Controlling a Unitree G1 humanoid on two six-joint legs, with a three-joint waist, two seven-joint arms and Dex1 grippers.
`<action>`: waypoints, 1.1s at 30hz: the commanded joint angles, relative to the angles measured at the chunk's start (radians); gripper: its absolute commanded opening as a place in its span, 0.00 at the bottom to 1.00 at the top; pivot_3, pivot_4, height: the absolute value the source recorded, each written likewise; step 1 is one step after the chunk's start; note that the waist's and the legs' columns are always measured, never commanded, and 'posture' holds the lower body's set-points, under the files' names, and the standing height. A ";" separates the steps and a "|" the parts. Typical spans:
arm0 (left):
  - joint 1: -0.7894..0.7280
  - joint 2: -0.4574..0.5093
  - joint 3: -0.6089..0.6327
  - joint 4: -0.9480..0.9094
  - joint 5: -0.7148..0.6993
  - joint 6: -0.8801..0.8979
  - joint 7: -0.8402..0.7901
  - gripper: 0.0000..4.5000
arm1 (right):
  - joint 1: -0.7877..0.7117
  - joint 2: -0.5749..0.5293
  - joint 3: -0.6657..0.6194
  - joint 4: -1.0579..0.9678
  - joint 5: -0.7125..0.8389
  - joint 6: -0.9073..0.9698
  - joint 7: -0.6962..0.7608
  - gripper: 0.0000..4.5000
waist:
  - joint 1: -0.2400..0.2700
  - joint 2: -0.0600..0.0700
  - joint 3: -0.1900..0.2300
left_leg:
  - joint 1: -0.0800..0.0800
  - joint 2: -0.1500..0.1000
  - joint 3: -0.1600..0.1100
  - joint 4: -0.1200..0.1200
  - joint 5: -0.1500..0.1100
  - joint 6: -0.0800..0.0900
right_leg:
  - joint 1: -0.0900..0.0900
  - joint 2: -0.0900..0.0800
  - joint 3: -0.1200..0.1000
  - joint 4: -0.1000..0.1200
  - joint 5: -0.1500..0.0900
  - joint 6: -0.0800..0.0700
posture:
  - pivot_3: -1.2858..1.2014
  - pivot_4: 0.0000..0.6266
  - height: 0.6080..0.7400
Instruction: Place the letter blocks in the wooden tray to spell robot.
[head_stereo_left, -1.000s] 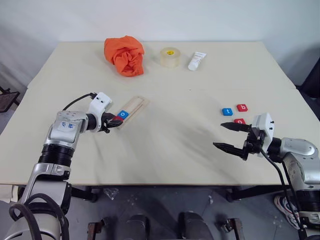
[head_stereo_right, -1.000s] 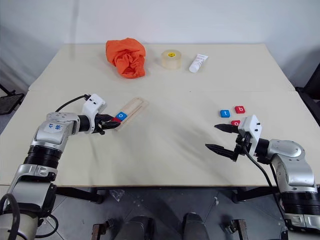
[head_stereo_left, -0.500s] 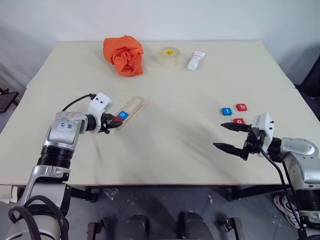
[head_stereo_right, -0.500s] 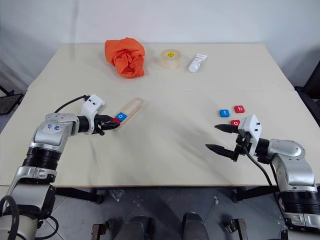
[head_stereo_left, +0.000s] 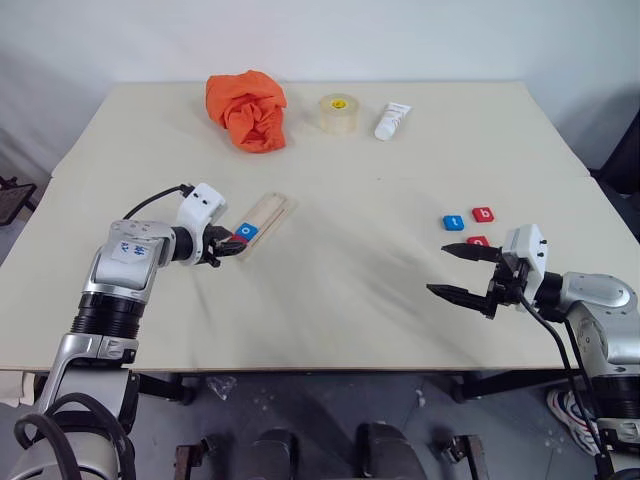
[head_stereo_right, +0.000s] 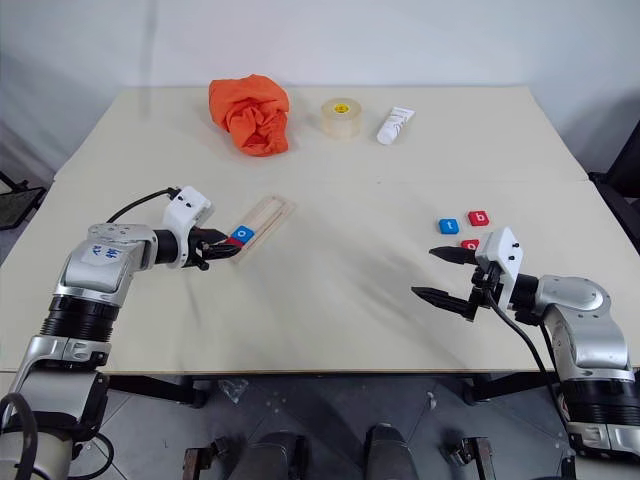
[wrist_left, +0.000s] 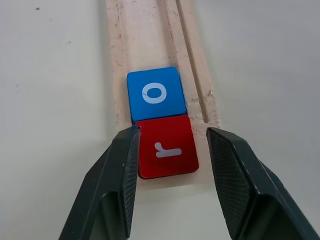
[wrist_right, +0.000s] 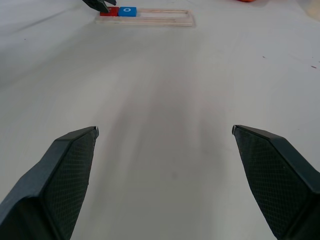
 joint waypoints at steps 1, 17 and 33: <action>-0.031 0.020 0.022 -0.067 -0.022 0.023 -0.009 0.49 | -0.009 -0.018 -0.009 -0.005 0.011 0.002 0.009 1.00 | 0.000 0.000 0.000 | 0.000 0.000 0.000 0.000 0.000 0.000 | 0.000 0.000 0.000 0.000 0.000 0.000 | 0.52 0.24 1.00; -0.093 0.057 -0.016 -0.159 -0.051 0.206 -0.023 0.99 | -0.052 -0.014 0.006 0.042 -0.002 -0.009 0.022 1.00 | -0.001 -0.001 0.000 | 0.000 0.000 0.000 0.000 0.000 0.000 | 0.000 0.000 0.000 0.000 0.000 0.000 | 0.52 0.24 1.00; -0.200 -0.076 -0.116 0.196 0.034 0.078 0.068 0.99 | -0.091 -0.008 0.031 0.068 -0.009 -0.011 0.030 1.00 | 0.000 -0.001 0.001 | -0.001 0.000 0.000 0.001 0.000 0.000 | -0.001 0.001 -0.001 0.003 0.000 0.000 | 0.52 0.24 1.00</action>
